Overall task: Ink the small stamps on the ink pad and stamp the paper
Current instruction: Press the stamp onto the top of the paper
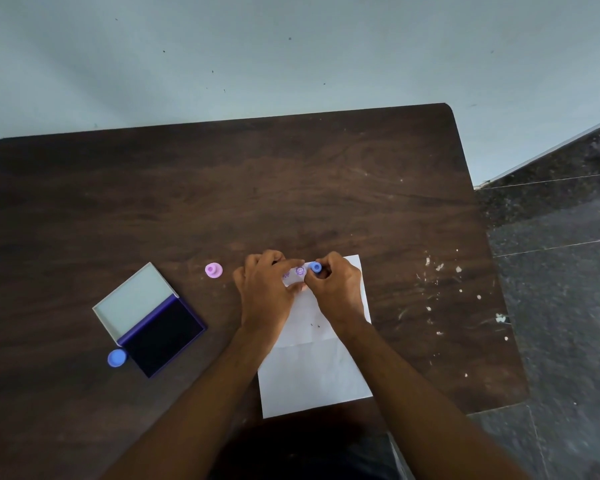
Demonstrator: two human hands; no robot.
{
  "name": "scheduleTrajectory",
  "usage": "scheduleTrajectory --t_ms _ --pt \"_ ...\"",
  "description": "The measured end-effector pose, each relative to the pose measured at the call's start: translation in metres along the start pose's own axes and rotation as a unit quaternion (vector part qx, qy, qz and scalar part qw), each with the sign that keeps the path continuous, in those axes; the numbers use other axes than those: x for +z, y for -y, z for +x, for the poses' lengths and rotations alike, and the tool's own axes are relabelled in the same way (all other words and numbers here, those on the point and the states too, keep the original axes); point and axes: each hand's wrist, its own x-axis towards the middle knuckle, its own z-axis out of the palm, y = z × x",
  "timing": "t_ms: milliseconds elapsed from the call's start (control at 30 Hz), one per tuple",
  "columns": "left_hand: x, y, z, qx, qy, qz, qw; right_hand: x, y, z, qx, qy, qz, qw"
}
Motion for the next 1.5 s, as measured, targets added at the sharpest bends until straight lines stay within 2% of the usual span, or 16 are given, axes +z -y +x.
scheduleTrajectory --t_ms 867,967,1067,1133,1333,1500 --pt "0.002 -0.002 0.0 -0.005 -0.02 0.005 1.0 0.001 0.001 -0.001 -0.01 -0.008 -0.004 1.0" --pt "0.001 -0.004 -0.001 -0.006 -0.012 0.007 1.0 -0.009 0.002 -0.009 -0.012 -0.04 0.029 0.999" --pt "0.0 -0.003 -0.001 0.011 -0.006 0.026 1.0 -0.024 -0.003 -0.024 0.024 -0.116 0.087 0.989" --pt "0.001 -0.002 0.0 0.013 -0.008 0.033 0.999 -0.029 -0.004 -0.033 0.053 -0.134 0.11 0.983" --pt "0.0 -0.002 -0.005 0.02 -0.007 0.038 0.999 -0.027 -0.003 -0.045 0.104 -0.102 0.16 0.976" --pt "-0.01 -0.001 -0.009 0.028 -0.029 0.018 0.999 -0.026 0.005 -0.043 0.112 -0.073 0.187 0.973"
